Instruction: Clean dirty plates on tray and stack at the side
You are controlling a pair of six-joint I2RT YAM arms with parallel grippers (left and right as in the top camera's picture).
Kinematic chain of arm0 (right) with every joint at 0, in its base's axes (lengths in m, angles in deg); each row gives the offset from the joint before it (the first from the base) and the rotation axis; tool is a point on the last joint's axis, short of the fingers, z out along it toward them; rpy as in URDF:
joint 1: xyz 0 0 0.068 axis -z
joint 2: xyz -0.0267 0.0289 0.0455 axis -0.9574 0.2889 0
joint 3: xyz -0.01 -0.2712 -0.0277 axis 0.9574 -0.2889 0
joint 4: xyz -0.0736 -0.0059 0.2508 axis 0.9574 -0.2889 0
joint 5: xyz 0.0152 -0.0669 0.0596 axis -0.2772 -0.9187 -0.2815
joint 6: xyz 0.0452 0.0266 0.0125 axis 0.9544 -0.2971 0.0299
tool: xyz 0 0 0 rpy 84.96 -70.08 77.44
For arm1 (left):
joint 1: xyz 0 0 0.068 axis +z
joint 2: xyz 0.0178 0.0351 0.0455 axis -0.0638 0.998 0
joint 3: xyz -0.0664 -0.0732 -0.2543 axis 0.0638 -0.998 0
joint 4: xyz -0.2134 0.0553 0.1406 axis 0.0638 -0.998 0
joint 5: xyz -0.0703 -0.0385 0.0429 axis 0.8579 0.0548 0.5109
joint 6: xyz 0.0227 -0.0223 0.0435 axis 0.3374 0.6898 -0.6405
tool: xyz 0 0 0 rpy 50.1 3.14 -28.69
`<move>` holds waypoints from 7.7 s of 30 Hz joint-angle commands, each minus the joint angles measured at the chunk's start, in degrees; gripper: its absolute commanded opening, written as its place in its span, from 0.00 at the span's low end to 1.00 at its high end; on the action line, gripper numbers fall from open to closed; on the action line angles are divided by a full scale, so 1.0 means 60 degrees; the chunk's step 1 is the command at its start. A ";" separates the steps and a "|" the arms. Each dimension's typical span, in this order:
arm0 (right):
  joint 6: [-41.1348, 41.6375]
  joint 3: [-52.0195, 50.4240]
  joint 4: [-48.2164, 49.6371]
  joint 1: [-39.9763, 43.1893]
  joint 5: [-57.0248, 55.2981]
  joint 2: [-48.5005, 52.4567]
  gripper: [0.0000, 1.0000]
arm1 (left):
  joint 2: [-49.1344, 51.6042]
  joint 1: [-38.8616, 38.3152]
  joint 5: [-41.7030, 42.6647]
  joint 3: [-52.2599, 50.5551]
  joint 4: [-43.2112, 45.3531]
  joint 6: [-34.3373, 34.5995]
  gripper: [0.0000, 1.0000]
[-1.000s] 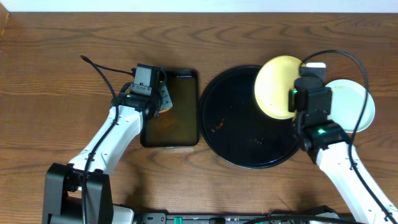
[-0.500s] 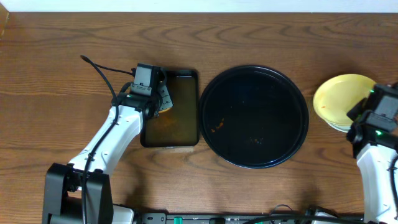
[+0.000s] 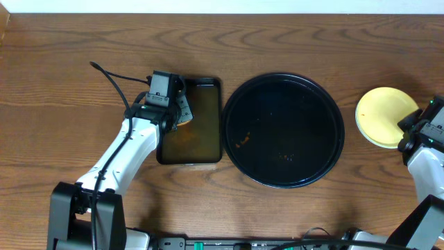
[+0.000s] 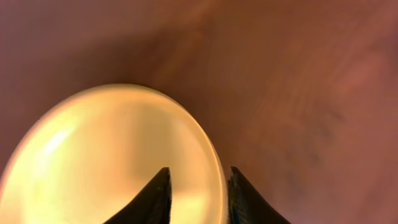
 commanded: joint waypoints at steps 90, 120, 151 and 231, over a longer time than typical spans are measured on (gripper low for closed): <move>-0.2874 -0.0426 -0.8422 -0.3603 0.1836 -0.6998 0.99 | -0.7104 0.0040 -0.0157 -0.1923 -0.2852 -0.2936 0.81; -0.4033 -0.6138 0.0969 -0.3668 0.2091 -1.4087 0.99 | -0.7096 0.0040 -0.0157 -0.1923 -0.2856 -0.2936 0.81; -0.4262 -0.7468 0.0084 -0.3694 0.2987 -1.4061 0.99 | -0.7096 0.0040 -0.0157 -0.1923 -0.2856 -0.2936 0.81; -0.4262 -0.7468 0.0084 -0.3694 0.2987 -1.4058 0.99 | -1.4732 0.2605 -0.0481 -0.9384 0.2954 -0.3909 0.81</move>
